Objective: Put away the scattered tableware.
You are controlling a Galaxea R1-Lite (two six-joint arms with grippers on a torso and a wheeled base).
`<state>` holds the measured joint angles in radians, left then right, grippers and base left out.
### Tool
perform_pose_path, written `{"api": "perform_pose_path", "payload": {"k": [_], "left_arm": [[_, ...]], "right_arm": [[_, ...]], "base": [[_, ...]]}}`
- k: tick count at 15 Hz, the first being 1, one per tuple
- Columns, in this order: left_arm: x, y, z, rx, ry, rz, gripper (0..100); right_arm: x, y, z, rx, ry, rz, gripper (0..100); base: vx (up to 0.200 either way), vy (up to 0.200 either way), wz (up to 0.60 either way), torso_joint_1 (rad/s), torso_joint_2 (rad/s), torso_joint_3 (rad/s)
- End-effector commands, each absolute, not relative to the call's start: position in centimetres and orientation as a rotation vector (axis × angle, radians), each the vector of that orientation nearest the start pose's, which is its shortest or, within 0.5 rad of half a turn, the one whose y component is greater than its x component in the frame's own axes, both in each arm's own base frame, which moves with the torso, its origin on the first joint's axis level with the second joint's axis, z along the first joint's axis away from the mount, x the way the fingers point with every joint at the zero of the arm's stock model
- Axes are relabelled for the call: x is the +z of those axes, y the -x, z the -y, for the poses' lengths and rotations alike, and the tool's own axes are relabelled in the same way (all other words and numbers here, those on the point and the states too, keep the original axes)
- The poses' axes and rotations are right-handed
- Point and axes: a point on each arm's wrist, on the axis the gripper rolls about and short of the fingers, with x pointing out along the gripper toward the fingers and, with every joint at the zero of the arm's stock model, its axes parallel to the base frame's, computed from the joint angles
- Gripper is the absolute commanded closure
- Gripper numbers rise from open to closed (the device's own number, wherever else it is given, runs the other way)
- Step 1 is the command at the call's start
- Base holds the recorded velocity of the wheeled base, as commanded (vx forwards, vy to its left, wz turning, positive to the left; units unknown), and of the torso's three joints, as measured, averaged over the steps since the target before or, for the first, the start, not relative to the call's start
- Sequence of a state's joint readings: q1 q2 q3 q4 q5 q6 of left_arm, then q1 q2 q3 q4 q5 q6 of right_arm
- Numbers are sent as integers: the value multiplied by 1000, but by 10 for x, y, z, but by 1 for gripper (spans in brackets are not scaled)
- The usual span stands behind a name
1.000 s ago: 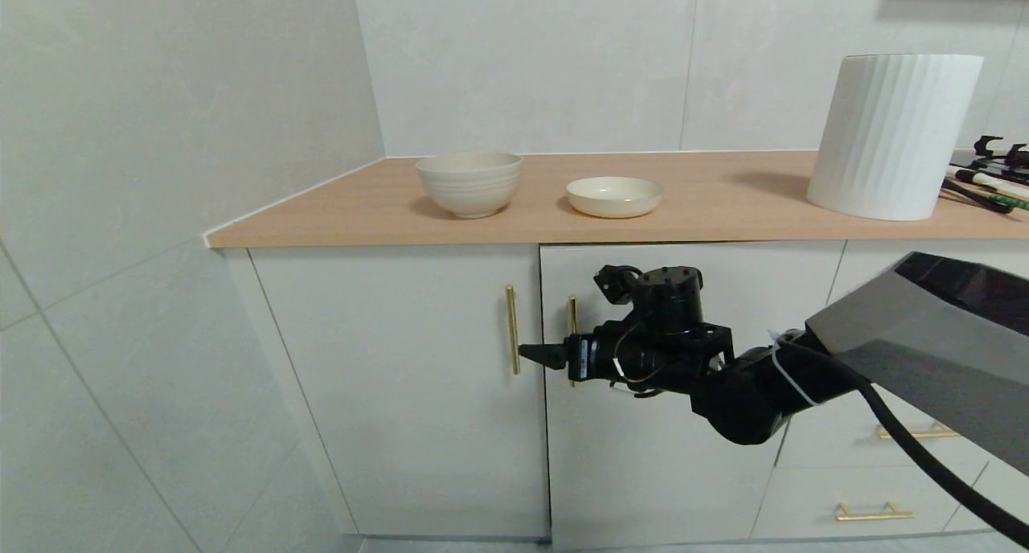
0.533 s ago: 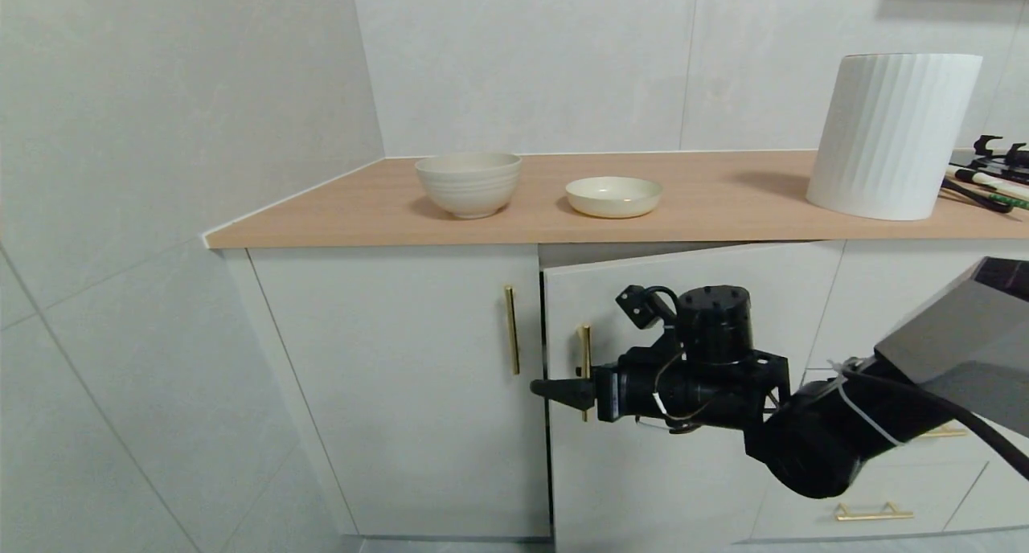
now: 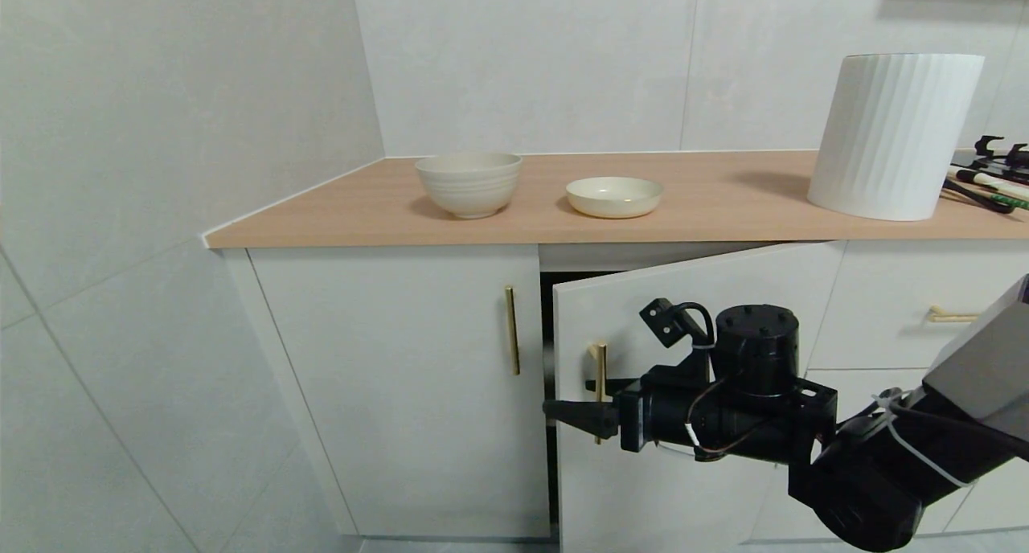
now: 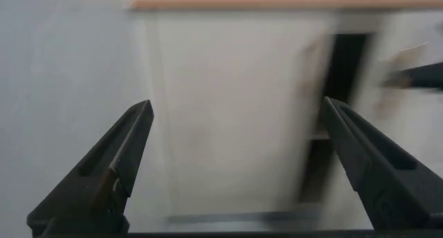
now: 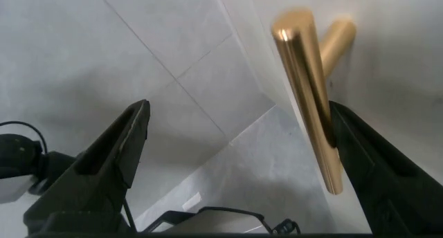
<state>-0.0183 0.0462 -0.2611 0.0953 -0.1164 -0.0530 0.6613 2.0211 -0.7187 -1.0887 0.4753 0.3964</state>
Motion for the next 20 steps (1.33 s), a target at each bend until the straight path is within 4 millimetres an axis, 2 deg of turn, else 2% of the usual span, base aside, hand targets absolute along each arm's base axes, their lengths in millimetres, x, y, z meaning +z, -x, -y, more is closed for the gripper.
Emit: {"api": "perform_pose_path", "payload": {"k": [1, 2, 3, 5, 6, 7, 8, 10, 12, 13, 15, 16, 20], "left_arm": [[197, 22, 5, -460, 79, -67, 0], [204, 11, 7, -556, 85, -117, 0], [214, -23, 16, -694, 110, -265, 0], [221, -94, 36, -800, 146, -452, 0], [217, -126, 51, -870, 158, -488, 0], [212, -143, 59, -893, 174, -502, 0], [195, -186, 90, -956, 232, -522, 0], [168, -223, 122, -999, 295, -547, 0], [144, -248, 136, -999, 339, -544, 0], [133, -254, 139, -994, 361, -553, 0], [127, -255, 140, -995, 367, -536, 0], [127, -256, 140, -996, 367, -533, 100], [108, -278, 148, -989, 364, -505, 100]], "right_arm": [[106, -266, -220, 1075, -331, -429, 0], [106, -266, -220, 1074, -331, -429, 0], [106, -266, -220, 1074, -332, -427, 0], [107, -266, -220, 1074, -332, -424, 0], [107, -266, -220, 1074, -332, -424, 0], [106, -266, -220, 1074, -332, -424, 0], [106, -266, -220, 1073, -332, -425, 0], [105, -266, -221, 1074, -331, -429, 0], [105, -266, -220, 1074, -331, -429, 0], [106, -266, -220, 1074, -331, -427, 0], [106, -266, -220, 1075, -330, -426, 0], [105, -266, -220, 1074, -330, -428, 0], [104, -266, -220, 1073, -328, -432, 0]], "base": [[0, 0, 0, 0, 0, 0], [0, 0, 0, 0, 0, 0], [0, 0, 0, 0, 0, 0], [0, 0, 0, 0, 0, 0], [0, 0, 0, 0, 0, 0], [0, 0, 0, 0, 0, 0], [0, 0, 0, 0, 0, 0], [0, 0, 0, 0, 0, 0], [0, 0, 0, 0, 0, 0], [0, 0, 0, 0, 0, 0], [0, 0, 0, 0, 0, 0], [0, 0, 0, 0, 0, 0], [0, 0, 0, 0, 0, 0]]}}
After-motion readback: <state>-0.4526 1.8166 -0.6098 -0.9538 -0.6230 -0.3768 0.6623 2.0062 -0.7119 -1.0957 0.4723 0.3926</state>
